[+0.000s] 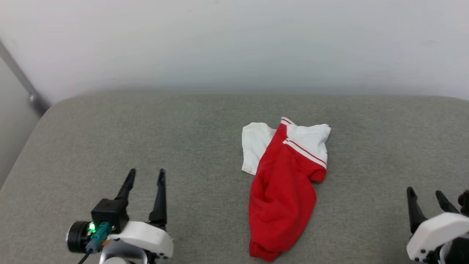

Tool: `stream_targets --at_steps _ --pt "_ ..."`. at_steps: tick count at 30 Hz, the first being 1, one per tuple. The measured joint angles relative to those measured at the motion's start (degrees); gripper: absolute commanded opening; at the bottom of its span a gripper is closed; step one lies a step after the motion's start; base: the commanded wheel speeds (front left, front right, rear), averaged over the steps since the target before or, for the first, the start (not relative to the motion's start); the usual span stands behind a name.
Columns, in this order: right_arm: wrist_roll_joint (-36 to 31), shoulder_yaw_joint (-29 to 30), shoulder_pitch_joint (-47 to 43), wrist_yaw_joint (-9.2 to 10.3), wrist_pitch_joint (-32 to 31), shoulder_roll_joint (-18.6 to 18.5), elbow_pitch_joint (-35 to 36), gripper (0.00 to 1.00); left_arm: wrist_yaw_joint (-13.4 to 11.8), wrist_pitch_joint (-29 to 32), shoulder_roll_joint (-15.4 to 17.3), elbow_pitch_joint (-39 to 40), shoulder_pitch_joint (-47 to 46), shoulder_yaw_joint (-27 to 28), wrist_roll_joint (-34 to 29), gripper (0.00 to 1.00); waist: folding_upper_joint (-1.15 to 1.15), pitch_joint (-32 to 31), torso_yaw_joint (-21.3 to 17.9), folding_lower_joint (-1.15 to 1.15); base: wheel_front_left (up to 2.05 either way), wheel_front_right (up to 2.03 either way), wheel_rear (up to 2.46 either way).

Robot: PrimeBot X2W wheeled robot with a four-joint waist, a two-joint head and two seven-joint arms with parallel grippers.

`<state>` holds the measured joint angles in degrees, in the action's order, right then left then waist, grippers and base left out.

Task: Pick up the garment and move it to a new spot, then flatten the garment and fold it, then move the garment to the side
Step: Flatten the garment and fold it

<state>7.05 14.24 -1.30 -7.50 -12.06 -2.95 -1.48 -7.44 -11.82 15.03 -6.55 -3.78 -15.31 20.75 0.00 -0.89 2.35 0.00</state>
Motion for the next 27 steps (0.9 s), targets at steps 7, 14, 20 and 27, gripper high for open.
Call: stream_targets --at_steps 7,14,20,27 --pt "2.2 -4.2 10.4 0.00 -15.4 -0.2 -5.1 1.00 1.3 -1.6 -2.7 -0.8 -4.1 -1.8 -0.4 1.00 0.00 4.1 3.8 0.01 0.00 0.00 0.00" --pt "8.2 -13.6 19.9 0.00 -30.0 -3.9 -7.8 1.00 3.0 -2.8 -5.4 -3.4 -7.9 -3.4 -0.9 1.00 0.00 8.4 8.8 0.01 0.00 0.00 0.00" --pt "10.1 -16.6 25.8 0.00 -36.8 -5.7 -11.6 1.00 4.3 -3.1 -7.1 -5.0 -10.4 -3.6 -1.4 1.00 0.00 11.6 11.9 0.01 0.00 0.00 0.00" --pt "11.0 -17.8 27.4 0.00 -39.4 -6.2 -15.8 0.00 5.4 -3.1 -8.6 -5.1 -11.7 -2.5 -2.7 1.00 0.00 14.1 13.3 0.01 0.00 0.00 0.00"
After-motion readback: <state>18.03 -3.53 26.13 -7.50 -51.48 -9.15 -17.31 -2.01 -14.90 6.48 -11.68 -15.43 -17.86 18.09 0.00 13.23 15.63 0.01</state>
